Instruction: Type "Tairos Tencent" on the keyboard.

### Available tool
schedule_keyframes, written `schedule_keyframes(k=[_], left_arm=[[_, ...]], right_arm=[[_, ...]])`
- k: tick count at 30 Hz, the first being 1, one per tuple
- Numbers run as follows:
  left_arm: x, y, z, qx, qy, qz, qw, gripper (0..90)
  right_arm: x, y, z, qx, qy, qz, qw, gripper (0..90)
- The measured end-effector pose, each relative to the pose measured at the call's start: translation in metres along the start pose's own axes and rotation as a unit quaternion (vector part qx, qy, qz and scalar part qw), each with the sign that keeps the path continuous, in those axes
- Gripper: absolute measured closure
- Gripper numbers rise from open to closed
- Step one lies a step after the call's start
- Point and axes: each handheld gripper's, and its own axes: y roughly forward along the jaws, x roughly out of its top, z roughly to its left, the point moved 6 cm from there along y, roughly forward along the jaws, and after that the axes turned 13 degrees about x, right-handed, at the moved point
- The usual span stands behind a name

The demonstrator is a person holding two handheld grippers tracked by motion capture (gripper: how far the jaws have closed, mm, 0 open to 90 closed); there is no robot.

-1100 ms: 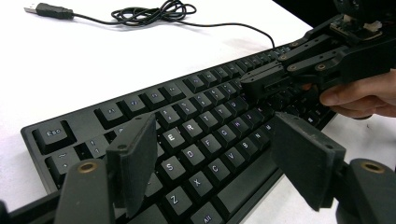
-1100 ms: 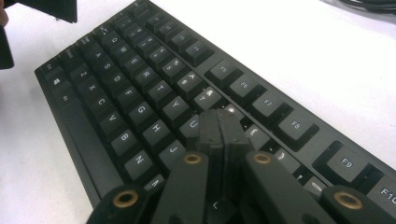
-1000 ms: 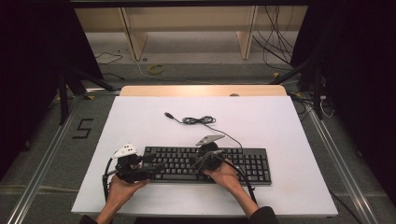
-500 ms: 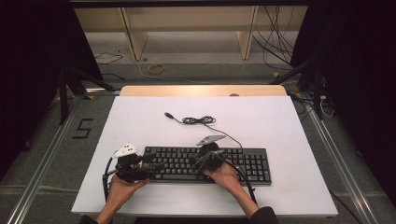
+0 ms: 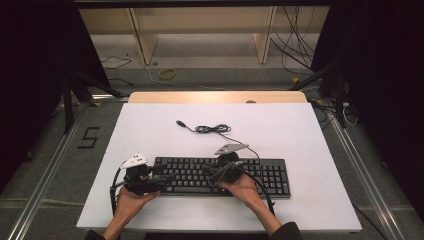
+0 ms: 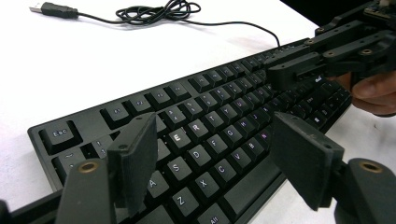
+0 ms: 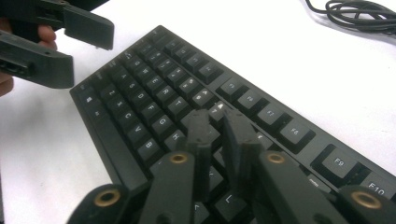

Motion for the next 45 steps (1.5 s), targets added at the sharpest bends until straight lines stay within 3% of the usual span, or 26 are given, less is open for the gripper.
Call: schedule_keyframes(k=[17, 34, 39, 45], left_arm=[[0.003, 0.002, 0.002, -0.004, -0.006, 0.003, 1.0, 36.1], [0.012, 0.014, -0.002, -0.01, 0.008, 0.023, 0.9997, 43.8], [0.014, 0.02, -0.003, -0.009, 0.01, 0.039, 0.9992, 48.6], [0.016, 0.027, -0.003, -0.006, 0.016, 0.054, 0.9984, 61.3]], right_arm=[[-0.003, -0.013, 0.008, 0.017, -0.002, -0.011, 0.9998, 59.6], [-0.005, -0.021, 0.013, 0.026, 0.004, -0.028, 0.9993, 46.2], [-0.005, -0.023, 0.013, 0.023, 0.004, -0.031, 0.9993, 42.2], [-0.006, -0.025, 0.012, 0.021, 0.006, -0.034, 0.9992, 39.1]])
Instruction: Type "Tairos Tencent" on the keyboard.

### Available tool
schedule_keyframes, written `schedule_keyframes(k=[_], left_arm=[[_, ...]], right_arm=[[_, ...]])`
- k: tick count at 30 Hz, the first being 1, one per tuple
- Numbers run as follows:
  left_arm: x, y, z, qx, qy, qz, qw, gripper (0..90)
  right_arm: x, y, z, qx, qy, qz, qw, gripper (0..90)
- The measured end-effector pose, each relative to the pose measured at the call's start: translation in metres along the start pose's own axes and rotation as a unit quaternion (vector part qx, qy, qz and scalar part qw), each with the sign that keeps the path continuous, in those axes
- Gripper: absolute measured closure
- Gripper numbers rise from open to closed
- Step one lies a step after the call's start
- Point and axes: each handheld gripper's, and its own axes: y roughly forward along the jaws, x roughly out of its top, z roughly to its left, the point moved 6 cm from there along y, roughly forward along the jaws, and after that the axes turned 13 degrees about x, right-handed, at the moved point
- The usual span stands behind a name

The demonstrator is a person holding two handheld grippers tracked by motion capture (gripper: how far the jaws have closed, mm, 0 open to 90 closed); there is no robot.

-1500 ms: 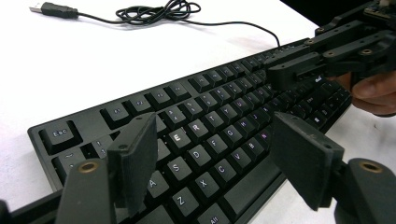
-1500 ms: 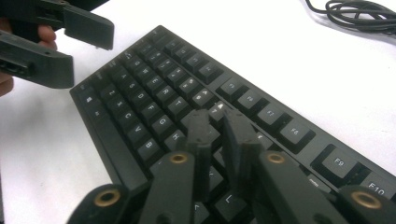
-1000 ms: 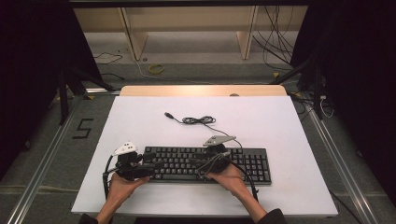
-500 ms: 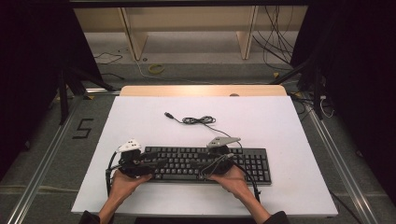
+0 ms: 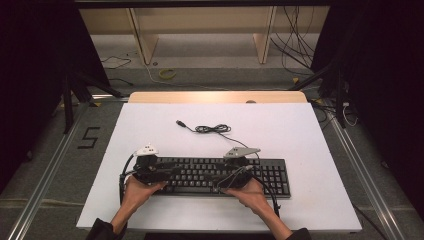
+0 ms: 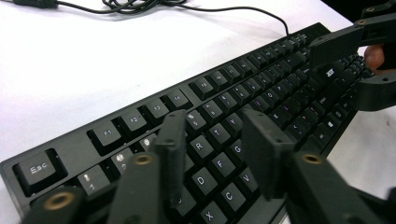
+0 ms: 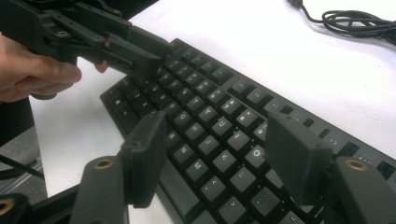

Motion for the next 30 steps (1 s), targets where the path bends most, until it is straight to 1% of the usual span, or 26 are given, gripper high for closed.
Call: schedule_keyframes(k=[4, 6, 8, 9, 10, 13, 16, 21, 28, 30], left_arm=[[0.0, 0.004, 0.0, 0.006, 0.015, 0.012, 0.9998, 70.2], [0.0, 0.007, -0.002, 0.004, 0.018, 0.017, 0.9997, 73.7], [-0.001, 0.008, -0.003, 0.006, 0.028, 0.023, 0.9993, 77.9], [-0.001, 0.01, -0.004, 0.008, 0.027, 0.025, 0.9993, 79.7], [-0.002, 0.011, -0.004, 0.009, 0.032, 0.029, 0.999, 81.3], [-0.003, 0.014, -0.004, 0.012, 0.032, 0.038, 0.9987, 85.5], [-0.002, 0.017, -0.004, 0.014, 0.039, 0.039, 0.9984, 88.8], [-0.003, 0.022, -0.007, 0.017, 0.05, 0.051, 0.9973, 89.1], [-0.003, 0.026, -0.007, 0.02, 0.05, 0.056, 0.997, 89.1], [-0.003, 0.027, -0.007, 0.021, 0.052, 0.058, 0.9967, 89.1]], right_arm=[[-0.001, -0.001, -0.001, -0.004, 0.0, -0.001, 1.0, 36.2], [-0.001, -0.002, -0.001, -0.005, 0.001, -0.004, 1.0, 35.7], [-0.001, -0.003, -0.001, -0.007, 0.001, -0.006, 1.0, 35.0], [-0.001, -0.004, -0.002, -0.008, 0.002, -0.007, 0.9999, 34.9], [-0.001, -0.004, -0.002, -0.008, 0.001, -0.007, 0.9999, 34.8], [-0.001, -0.006, -0.003, -0.01, 0.001, -0.01, 0.9999, 34.8], [-0.002, -0.006, -0.003, -0.012, 0.002, -0.009, 0.9999, 34.8], [-0.003, -0.007, -0.004, -0.014, 0.002, -0.007, 0.9999, 34.8], [-0.004, -0.008, -0.004, -0.015, 0.001, -0.008, 0.9999, 34.8], [-0.004, -0.008, -0.005, -0.015, 0.0, -0.008, 0.9999, 34.8]])
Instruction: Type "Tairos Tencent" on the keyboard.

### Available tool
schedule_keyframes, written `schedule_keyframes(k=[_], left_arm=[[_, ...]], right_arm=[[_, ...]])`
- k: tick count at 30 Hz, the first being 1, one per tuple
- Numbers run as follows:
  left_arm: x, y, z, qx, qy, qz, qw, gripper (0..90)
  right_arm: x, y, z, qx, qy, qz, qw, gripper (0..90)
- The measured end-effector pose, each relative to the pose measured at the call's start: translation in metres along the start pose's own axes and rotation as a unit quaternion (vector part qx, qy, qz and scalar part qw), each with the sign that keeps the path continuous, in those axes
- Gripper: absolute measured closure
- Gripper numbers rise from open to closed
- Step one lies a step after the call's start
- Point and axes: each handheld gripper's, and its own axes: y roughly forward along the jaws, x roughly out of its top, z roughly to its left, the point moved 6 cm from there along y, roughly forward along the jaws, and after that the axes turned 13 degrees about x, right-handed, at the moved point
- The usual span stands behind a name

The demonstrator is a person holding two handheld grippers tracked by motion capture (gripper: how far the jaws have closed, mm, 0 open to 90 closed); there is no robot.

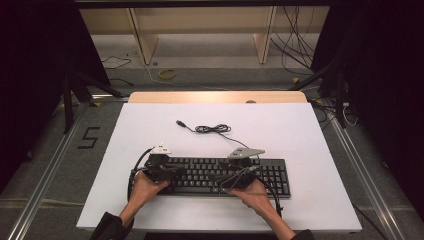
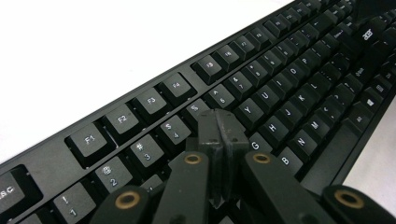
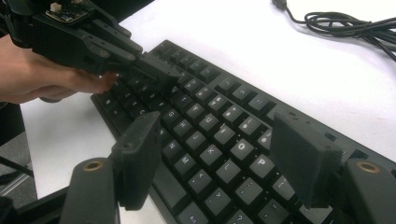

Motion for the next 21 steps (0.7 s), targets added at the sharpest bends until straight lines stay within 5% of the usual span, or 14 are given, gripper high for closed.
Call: schedule_keyframes(k=[14, 21], left_arm=[[-0.002, 0.003, -0.003, 0.008, 0.007, 0.017, 0.9998, 89.2], [0.004, -0.007, 0.002, -0.003, -0.02, -0.013, 0.9997, 80.7]], right_arm=[[0.0, 0.0, 0.001, -0.001, -0.001, -0.001, 1.0, 35.0], [0.001, -0.001, -0.001, -0.004, -0.001, -0.002, 1.0, 35.1]])
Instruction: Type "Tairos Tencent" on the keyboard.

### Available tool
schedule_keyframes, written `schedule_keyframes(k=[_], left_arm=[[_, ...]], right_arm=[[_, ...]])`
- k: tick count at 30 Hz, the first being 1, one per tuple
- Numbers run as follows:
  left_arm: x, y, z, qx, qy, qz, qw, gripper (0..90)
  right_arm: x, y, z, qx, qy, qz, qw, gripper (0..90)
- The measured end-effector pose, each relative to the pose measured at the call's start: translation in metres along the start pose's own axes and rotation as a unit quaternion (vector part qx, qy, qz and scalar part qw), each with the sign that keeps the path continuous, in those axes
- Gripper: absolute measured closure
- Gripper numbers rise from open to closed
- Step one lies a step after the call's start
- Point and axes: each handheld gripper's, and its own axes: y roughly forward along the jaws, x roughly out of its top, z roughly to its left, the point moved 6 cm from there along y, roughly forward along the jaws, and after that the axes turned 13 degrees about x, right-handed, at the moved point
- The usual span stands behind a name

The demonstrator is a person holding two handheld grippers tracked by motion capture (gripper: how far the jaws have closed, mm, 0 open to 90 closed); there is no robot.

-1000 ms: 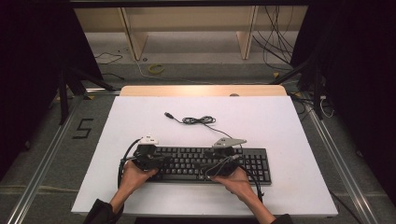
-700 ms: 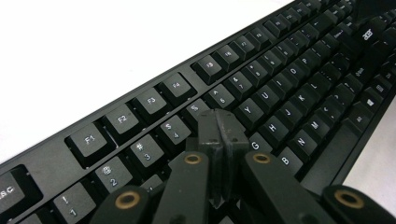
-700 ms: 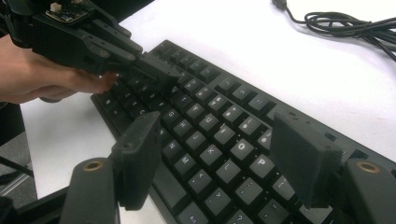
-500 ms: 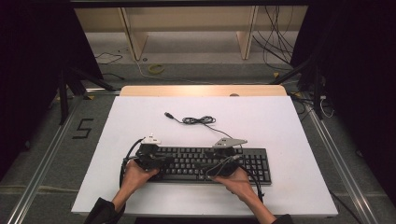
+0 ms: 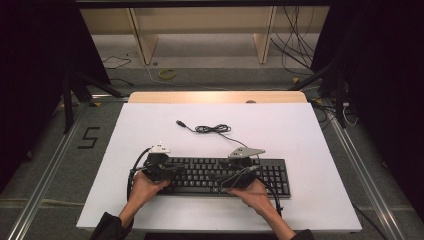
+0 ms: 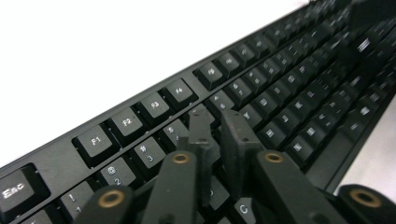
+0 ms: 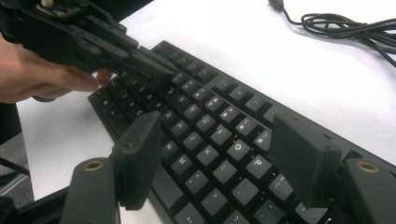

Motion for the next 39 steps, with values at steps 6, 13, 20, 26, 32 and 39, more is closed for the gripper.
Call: schedule_keyframes(k=[6, 13, 20, 26, 32, 39], left_arm=[[0.002, -0.007, -0.001, -0.016, -0.013, -0.013, 0.9997, 65.4], [0.004, -0.015, -0.003, -0.033, -0.026, -0.031, 0.9986, 49.0], [0.004, -0.02, -0.002, -0.039, -0.03, -0.037, 0.9981, 37.3], [0.003, -0.025, -0.003, -0.042, -0.032, -0.045, 0.9976, 33.7], [0.001, -0.03, -0.001, -0.039, -0.033, -0.051, 0.9974, 33.5], [-0.003, -0.034, 0.0, -0.04, -0.031, -0.055, 0.9972, 32.2]], right_arm=[[0.0, 0.0, 0.0, -0.001, 0.001, 0.001, 1.0, 35.2], [0.001, -0.001, -0.003, -0.006, 0.004, -0.002, 1.0, 35.5], [0.003, 0.001, -0.006, -0.009, 0.003, -0.002, 1.0, 36.6], [0.003, 0.002, -0.009, -0.012, 0.004, 0.001, 0.9999, 39.7], [0.003, 0.004, -0.011, -0.017, 0.005, 0.008, 0.9998, 48.7], [0.003, 0.008, -0.015, -0.021, 0.005, 0.019, 0.9996, 59.3]])
